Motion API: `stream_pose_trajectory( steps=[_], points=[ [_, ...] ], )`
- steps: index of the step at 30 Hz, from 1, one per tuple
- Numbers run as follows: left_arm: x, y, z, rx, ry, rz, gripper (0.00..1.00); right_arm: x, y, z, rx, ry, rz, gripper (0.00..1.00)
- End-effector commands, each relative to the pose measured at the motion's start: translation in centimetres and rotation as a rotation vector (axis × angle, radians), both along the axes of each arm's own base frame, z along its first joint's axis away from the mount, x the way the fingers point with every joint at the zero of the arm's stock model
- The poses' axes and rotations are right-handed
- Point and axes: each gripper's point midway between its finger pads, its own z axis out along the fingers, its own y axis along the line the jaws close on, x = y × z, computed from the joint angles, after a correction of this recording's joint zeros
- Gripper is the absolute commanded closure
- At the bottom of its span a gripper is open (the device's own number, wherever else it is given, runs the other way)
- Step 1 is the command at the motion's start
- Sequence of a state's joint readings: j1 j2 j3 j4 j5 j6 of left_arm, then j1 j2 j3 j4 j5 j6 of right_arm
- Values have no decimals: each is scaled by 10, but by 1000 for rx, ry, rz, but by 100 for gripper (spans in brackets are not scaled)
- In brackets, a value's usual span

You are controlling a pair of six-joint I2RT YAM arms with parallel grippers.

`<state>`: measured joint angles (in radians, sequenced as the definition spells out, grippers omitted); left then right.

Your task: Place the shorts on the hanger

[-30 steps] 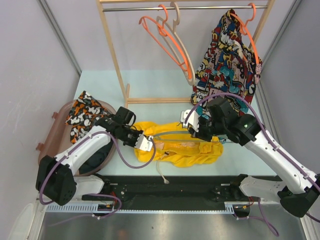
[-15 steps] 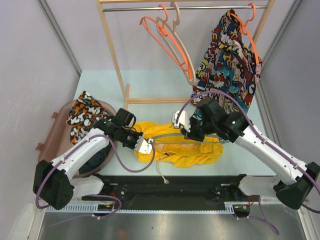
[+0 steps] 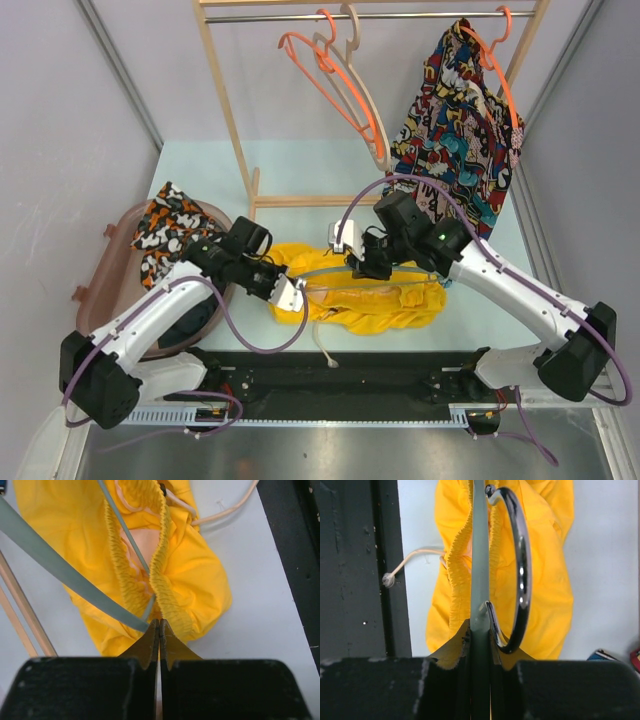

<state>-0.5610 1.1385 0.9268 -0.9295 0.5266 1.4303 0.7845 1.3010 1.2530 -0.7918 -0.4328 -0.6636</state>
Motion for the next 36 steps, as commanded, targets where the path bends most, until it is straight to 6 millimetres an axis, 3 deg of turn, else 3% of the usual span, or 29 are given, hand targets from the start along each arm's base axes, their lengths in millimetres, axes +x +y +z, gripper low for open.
stream_pose_trajectory(
  steps=[1,5,7,8,9,10,12,13,20,23,24,29,33,36],
  points=[
    [0,-22,39,-116,-40,-25,100,-3,21,13,99,-7,83,100],
    [-4,-24,45,-95,-25,-18,100,-1,19,7,80,-9,94,100],
    [-4,-18,37,-54,-3,-7,89,1,14,4,65,-7,81,100],
    [-3,-9,31,-33,17,12,83,4,10,3,61,-5,69,100],
    [-2,-5,27,-23,10,5,62,5,8,3,57,-8,65,100],
    [-3,2,17,-9,16,9,52,5,5,1,47,-2,59,100],
    [11,11,10,-6,-23,56,42,5,0,0,39,-2,54,100],
    [11,16,-1,10,-15,60,42,4,-3,-2,32,3,50,100],
    [26,21,-20,45,4,73,39,2,-9,-5,30,-2,51,100],
    [26,20,-23,53,19,52,51,3,-8,-3,35,-5,45,100],
    [28,18,-20,47,19,50,64,3,-8,-2,38,-10,45,100],
    [20,13,-7,21,50,43,100,4,-5,-1,55,1,30,100],
    [22,2,34,-50,21,57,100,2,4,2,77,6,30,100],
    [15,-7,51,-82,38,58,100,1,13,5,102,5,26,100]
  ],
)
